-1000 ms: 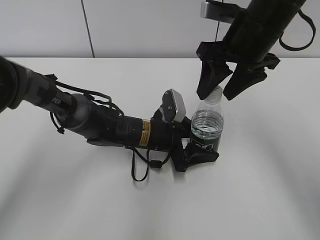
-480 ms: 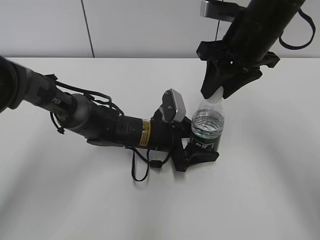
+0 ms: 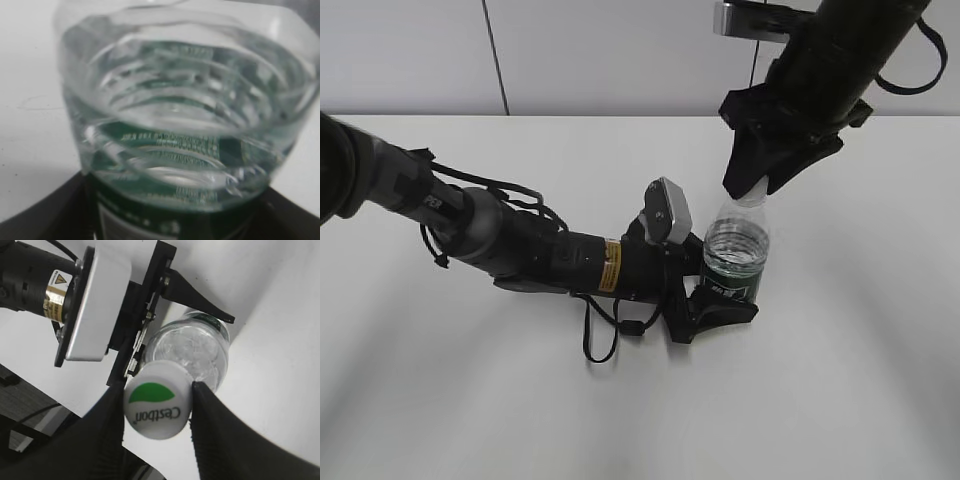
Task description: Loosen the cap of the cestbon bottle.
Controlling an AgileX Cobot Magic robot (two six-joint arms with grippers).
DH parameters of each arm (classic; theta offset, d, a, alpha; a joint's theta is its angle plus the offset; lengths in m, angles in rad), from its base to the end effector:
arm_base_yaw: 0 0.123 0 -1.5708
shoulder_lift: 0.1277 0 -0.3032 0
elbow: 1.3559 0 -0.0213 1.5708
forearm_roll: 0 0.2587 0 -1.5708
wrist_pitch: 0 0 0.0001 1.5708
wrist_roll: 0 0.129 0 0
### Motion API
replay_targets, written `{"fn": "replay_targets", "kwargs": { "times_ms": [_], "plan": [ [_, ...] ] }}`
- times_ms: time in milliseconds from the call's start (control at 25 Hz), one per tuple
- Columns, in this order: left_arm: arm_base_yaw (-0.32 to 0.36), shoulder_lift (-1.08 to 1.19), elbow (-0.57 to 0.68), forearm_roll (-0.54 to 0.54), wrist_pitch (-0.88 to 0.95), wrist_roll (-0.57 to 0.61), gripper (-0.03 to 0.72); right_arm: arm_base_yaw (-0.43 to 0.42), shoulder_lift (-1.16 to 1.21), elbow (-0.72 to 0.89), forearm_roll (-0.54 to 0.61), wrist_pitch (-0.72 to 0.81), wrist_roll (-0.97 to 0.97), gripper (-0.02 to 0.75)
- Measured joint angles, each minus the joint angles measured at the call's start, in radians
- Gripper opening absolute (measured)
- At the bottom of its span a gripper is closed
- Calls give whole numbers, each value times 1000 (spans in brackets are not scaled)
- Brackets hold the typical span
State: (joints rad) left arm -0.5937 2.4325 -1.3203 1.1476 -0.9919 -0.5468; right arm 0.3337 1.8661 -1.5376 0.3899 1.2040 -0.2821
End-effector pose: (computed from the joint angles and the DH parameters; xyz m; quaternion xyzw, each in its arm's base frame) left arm 0.3432 -0.3503 0.0421 0.5434 0.5910 -0.4163 0.4267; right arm 0.3620 0.1739 0.2391 -0.2415 0.9507 0.1864 0.0567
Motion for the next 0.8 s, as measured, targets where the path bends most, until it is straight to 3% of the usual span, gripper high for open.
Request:
{"fn": "replay_targets", "kwargs": {
  "times_ms": [480, 720, 800],
  "plan": [
    [0, 0, 0, 2, 0, 11, 544, 0, 0, 0, 7, 0, -630, 306],
    [0, 0, 0, 3, 0, 12, 544, 0, 0, -1, 8, 1, -654, 306],
    [0, 0, 0, 3, 1, 11, 544, 0, 0, -1, 3, 2, -620, 370]
  ]
}}
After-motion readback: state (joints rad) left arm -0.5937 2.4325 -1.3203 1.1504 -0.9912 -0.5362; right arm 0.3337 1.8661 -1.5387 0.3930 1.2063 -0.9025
